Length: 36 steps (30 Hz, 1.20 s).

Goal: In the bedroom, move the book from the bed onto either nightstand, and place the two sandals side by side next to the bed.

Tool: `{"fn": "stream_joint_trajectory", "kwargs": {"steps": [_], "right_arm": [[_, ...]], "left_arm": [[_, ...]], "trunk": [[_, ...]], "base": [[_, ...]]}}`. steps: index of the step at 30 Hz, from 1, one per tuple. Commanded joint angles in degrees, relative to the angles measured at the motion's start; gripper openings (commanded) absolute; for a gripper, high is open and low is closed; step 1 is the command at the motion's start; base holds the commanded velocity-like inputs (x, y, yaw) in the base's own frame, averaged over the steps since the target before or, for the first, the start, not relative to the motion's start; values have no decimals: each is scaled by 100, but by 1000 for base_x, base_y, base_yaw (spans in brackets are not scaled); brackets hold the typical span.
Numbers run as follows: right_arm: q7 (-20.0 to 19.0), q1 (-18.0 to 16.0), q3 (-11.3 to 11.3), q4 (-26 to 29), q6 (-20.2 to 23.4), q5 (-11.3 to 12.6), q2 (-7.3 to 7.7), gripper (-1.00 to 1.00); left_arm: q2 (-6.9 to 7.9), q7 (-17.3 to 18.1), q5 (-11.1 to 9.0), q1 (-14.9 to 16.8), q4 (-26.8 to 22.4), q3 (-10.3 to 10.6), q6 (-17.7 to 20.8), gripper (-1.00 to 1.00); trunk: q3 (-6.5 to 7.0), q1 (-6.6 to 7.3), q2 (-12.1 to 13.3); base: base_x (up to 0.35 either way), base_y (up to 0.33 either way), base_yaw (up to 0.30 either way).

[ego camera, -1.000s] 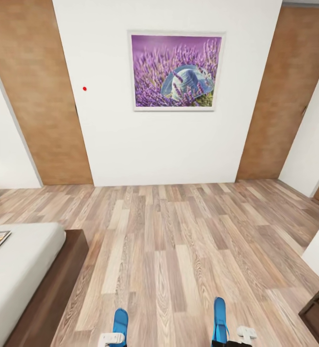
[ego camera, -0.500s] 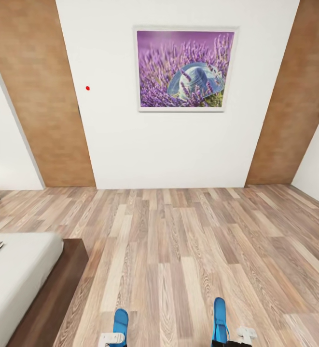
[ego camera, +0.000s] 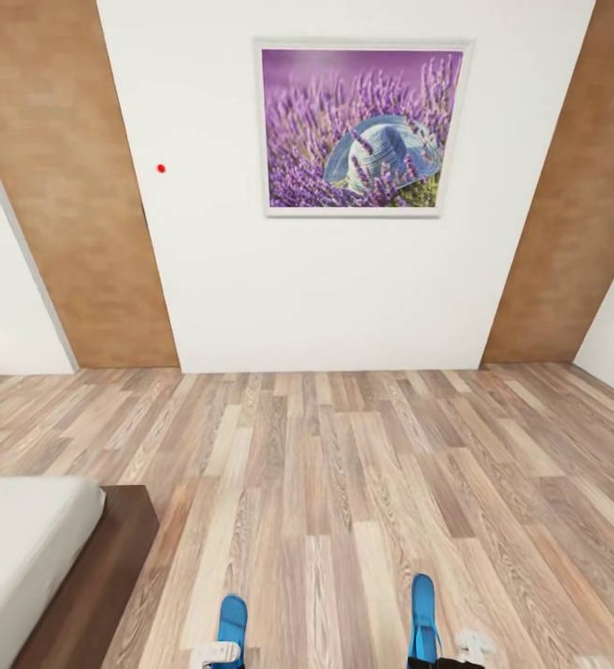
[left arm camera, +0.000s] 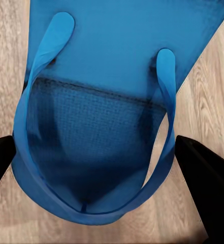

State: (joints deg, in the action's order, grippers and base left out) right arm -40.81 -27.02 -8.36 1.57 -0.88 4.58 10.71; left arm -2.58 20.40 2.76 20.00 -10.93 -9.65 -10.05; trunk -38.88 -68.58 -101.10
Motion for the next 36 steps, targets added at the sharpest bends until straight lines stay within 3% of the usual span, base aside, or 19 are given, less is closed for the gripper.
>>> {"fn": "stream_joint_trajectory", "kwargs": {"steps": [1,36], "right_arm": [[-23,-5,3,-21,-5,51,2,-100],[-15,-5,1,-113,-8,61,2,-100]], "left_arm": [[-4,25,28,4,3,-46,-14,-100],[-13,25,24,4,3,-46,-14,-100]], "trunk": [[-5,-3,-2],[-5,-3,-2]], "base": [[331,0,0],[323,0,0]]}}
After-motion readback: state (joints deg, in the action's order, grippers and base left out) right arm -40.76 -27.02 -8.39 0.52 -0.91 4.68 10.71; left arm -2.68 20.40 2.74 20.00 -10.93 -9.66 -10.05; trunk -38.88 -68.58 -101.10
